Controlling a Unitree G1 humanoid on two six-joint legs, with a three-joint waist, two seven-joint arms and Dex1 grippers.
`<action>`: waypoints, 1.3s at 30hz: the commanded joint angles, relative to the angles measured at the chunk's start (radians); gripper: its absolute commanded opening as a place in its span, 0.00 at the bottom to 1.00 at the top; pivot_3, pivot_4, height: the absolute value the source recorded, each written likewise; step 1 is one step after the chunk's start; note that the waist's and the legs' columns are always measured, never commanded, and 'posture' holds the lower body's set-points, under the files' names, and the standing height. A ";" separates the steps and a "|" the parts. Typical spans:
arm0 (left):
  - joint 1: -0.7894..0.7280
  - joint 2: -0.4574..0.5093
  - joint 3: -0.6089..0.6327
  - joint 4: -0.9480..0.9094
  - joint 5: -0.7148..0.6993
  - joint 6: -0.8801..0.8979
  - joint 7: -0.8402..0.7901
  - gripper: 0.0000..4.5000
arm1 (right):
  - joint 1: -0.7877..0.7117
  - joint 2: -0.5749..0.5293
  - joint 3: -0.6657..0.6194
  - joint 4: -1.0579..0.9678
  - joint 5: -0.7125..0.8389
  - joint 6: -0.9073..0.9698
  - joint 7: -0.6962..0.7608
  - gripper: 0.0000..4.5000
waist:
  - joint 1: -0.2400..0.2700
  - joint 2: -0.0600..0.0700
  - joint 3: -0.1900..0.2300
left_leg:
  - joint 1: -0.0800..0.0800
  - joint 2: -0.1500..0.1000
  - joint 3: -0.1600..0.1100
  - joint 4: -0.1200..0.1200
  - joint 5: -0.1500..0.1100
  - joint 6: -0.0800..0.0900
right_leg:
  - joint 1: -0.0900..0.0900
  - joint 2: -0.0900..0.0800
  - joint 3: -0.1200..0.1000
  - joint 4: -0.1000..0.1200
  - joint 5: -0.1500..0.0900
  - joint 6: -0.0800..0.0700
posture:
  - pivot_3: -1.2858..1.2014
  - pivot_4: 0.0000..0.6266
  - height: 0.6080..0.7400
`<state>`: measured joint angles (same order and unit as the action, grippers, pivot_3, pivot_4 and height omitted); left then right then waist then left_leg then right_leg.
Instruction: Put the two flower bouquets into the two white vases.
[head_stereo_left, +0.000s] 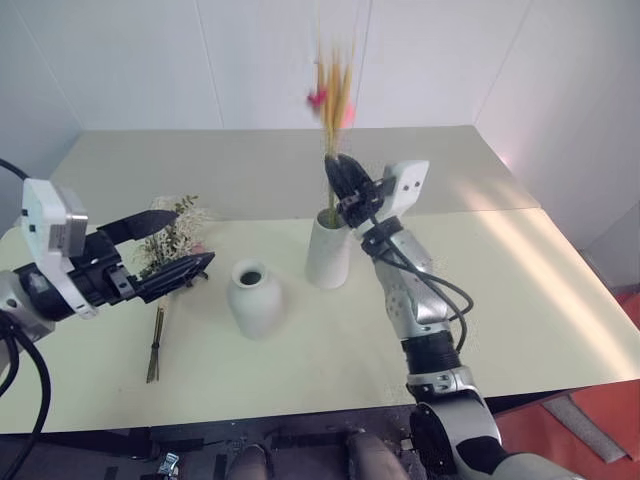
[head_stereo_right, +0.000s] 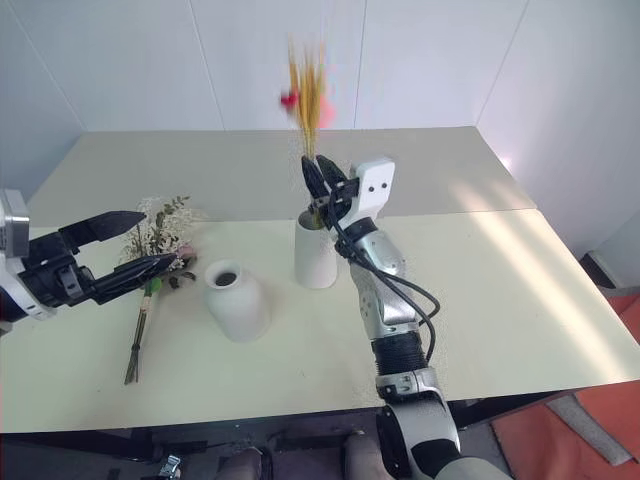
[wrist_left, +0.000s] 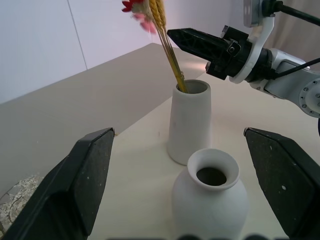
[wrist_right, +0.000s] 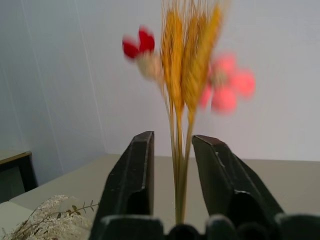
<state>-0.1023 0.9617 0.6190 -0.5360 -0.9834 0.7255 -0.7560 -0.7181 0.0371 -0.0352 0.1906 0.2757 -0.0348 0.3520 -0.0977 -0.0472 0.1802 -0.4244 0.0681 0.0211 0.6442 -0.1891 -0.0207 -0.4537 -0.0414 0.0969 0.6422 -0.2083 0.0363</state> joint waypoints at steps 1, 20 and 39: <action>-0.021 0.014 -0.001 -0.009 -0.001 -0.007 0.005 1.00 | 0.027 -0.033 -0.004 -0.104 0.007 -0.019 0.016 0.70 | 0.001 0.000 0.000 | 0.000 0.000 0.000 0.000 0.000 0.000 | 0.000 0.000 0.000 0.000 0.000 0.000 | 0.52 0.24 1.00; -0.269 0.147 -0.225 0.133 0.094 0.694 0.505 1.00 | 0.039 -0.718 -0.077 -0.403 0.496 0.644 0.621 1.00 | 0.008 0.000 0.000 | 0.004 -0.001 -0.002 0.000 0.000 0.000 | 0.003 0.001 0.001 0.002 -0.006 0.009 | 0.52 0.24 1.00; -0.444 0.000 -0.428 0.305 0.228 0.889 0.614 0.46 | -0.062 -0.787 -0.044 -0.311 0.445 0.634 0.814 1.00 | 0.034 -0.001 0.000 | 0.003 -0.002 -0.006 0.001 0.000 0.000 | 0.004 0.002 0.000 0.001 -0.007 0.009 | 0.52 0.24 1.00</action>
<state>-0.5329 0.9593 0.1720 -0.2172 -0.7677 1.6096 -0.1375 -0.7572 -0.7310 -0.0572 -0.1094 0.7199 0.6144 1.1459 -0.0638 -0.0478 0.1802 -0.4218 0.0658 0.0156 0.6449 -0.1890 -0.0208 -0.4495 -0.0390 0.0971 0.6427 -0.2148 0.0447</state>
